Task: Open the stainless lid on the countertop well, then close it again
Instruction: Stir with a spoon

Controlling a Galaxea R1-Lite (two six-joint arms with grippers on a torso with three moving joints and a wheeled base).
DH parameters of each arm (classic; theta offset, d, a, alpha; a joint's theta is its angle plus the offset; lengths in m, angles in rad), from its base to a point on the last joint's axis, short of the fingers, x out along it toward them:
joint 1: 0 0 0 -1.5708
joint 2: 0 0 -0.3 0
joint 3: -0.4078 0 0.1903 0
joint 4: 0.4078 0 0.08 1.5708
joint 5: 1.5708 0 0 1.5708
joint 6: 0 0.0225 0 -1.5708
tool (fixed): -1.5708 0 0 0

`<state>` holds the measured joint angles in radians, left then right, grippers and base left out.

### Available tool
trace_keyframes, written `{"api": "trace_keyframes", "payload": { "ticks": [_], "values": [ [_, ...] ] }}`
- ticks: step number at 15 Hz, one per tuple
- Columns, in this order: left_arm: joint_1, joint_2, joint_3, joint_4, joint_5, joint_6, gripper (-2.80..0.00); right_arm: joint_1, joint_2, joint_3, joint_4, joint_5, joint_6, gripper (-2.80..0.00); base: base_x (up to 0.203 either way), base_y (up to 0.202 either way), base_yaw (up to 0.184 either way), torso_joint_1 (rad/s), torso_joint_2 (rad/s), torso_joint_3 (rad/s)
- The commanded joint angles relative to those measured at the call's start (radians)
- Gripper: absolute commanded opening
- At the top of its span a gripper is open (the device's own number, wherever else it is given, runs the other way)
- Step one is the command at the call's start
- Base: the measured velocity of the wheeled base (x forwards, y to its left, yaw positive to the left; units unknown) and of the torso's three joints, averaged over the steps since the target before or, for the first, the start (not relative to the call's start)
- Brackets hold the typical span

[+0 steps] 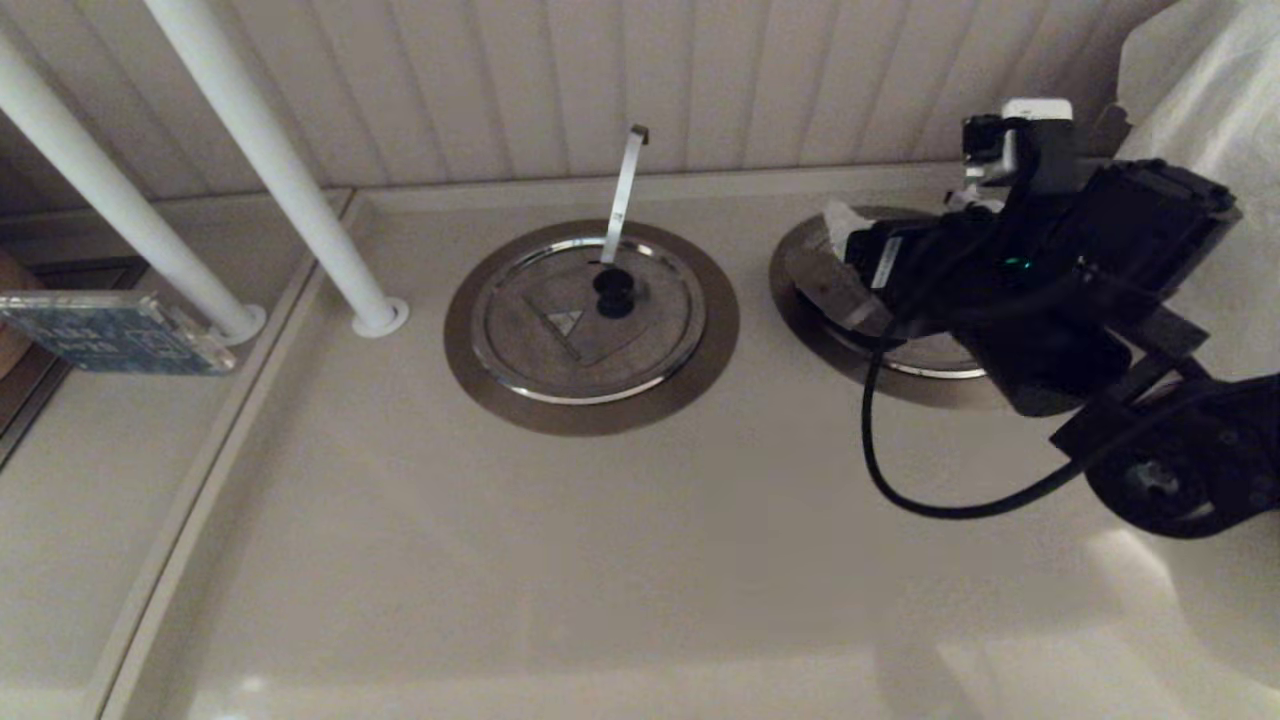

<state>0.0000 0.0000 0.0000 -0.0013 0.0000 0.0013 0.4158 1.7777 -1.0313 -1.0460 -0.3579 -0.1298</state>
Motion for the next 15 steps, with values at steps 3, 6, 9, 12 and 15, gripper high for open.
{"api": "trace_keyframes", "payload": {
  "ticks": [3, 6, 9, 12, 15],
  "values": [
    [0.0, 0.0, 0.0, 0.0, 0.0, 0.0, -2.8, -0.195, 0.117, -0.25, 0.223, 0.002, 0.039, 0.0, 0.0, 0.0, 0.0, 0.0, 0.0, 0.0],
    [0.0, -0.001, 0.0, 0.0, 0.0, 0.0, -2.8, -0.277, 0.219, -0.392, 0.369, 0.003, 0.077, 0.0, 0.0, 0.0, 0.0, 0.0, 0.0, 0.0],
    [0.0, 0.0, 0.0, 0.001, 0.0, 0.0, -2.8, -0.334, 0.348, -0.586, 0.468, 0.005, 0.091, 0.0, 0.0, 0.0, 0.0, 0.0, 0.0, 0.0],
    [0.0, -0.001, 0.0, 0.0, 0.0, -0.001, -2.8, -0.368, 0.465, -0.739, 0.548, 0.08, 0.168, 0.0, 0.0, 0.0, 0.0, 0.0, 0.0, 0.0],
    [0.0, -0.002, 0.0, 0.0, 0.0, -0.001, -2.8, -0.374, 0.55, -0.859, 0.557, 0.107, 0.177, 0.0, 0.0, 0.0, 0.0, 0.0, 0.0, 0.0]
  ]
}}
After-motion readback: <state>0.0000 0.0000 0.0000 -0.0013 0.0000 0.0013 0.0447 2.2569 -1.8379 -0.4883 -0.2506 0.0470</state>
